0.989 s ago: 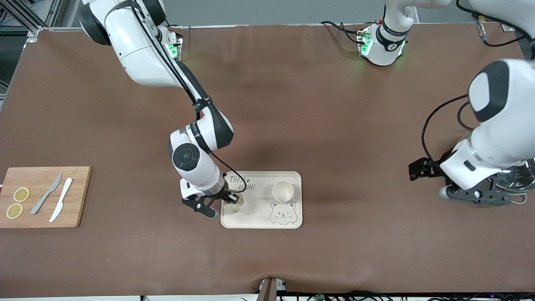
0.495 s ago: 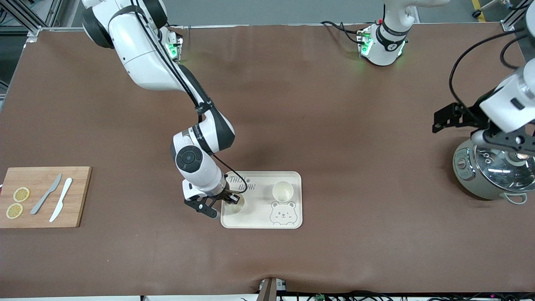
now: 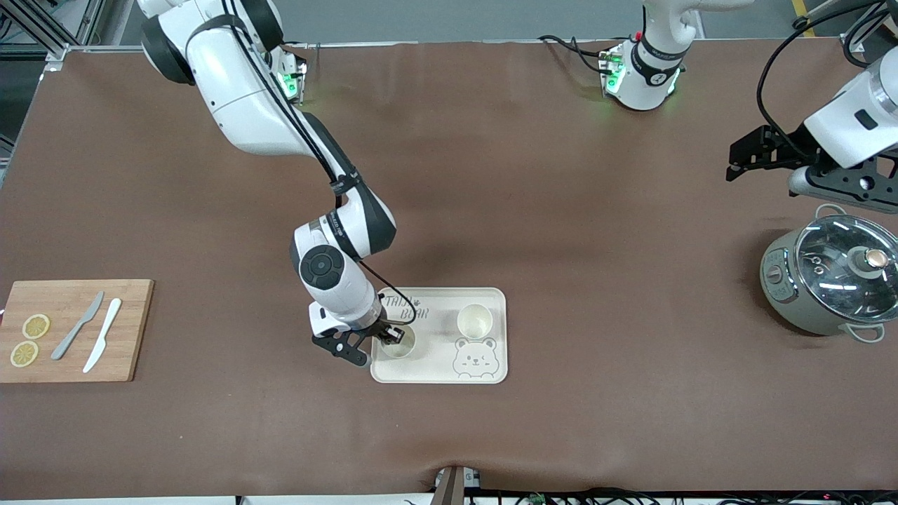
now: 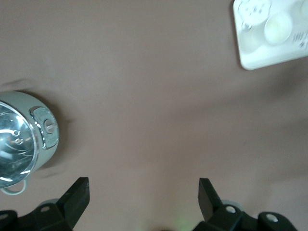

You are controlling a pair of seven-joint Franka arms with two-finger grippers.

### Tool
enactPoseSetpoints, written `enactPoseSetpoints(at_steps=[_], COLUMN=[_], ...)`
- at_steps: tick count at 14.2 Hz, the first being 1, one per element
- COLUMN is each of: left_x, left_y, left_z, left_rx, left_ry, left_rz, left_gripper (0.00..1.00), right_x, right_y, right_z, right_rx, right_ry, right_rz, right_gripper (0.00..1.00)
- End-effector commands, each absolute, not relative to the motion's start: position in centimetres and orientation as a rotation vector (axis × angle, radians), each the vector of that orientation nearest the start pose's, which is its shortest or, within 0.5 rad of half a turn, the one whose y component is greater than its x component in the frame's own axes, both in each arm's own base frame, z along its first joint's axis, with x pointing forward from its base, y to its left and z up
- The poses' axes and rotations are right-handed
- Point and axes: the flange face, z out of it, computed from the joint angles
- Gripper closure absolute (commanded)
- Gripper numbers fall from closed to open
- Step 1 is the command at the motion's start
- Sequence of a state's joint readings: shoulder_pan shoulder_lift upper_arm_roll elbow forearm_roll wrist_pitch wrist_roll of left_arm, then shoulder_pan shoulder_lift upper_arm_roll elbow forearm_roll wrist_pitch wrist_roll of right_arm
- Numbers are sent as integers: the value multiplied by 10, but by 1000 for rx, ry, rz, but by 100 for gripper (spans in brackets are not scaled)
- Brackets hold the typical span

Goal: Place white IKEA cup upright on tray with both arms
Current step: 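Open the right gripper and withdraw it from the cup on the tray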

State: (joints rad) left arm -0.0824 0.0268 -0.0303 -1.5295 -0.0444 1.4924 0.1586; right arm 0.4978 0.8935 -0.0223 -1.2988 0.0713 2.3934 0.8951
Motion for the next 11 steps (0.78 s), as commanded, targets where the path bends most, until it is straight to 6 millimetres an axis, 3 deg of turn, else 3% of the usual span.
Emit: enactPoseSetpoints(at_steps=[1,3,5,8,11], left_x=[539,539,540,541,541], left_y=[-60,-54,-49,-48,-47], left_z=[607,598,592,590,590], left_rx=[-3108,-3104,-3105,-3096,-3092], left_ry=[480,465,451,451,449], left_rz=[65,13,-7,-13,-13], left_gripper=[0,0,0,0,0], right_x=[685,687,690,692,681], right_y=[350,345,333,298,237], right_z=[240,253,284,351,436], right_rx=[-2906,-2912,-2927,-2957,-3002], right_ry=[696,706,723,725,687], right_rz=[-244,-233,-201,-141,-25], right_gripper=[0,0,0,0,0])
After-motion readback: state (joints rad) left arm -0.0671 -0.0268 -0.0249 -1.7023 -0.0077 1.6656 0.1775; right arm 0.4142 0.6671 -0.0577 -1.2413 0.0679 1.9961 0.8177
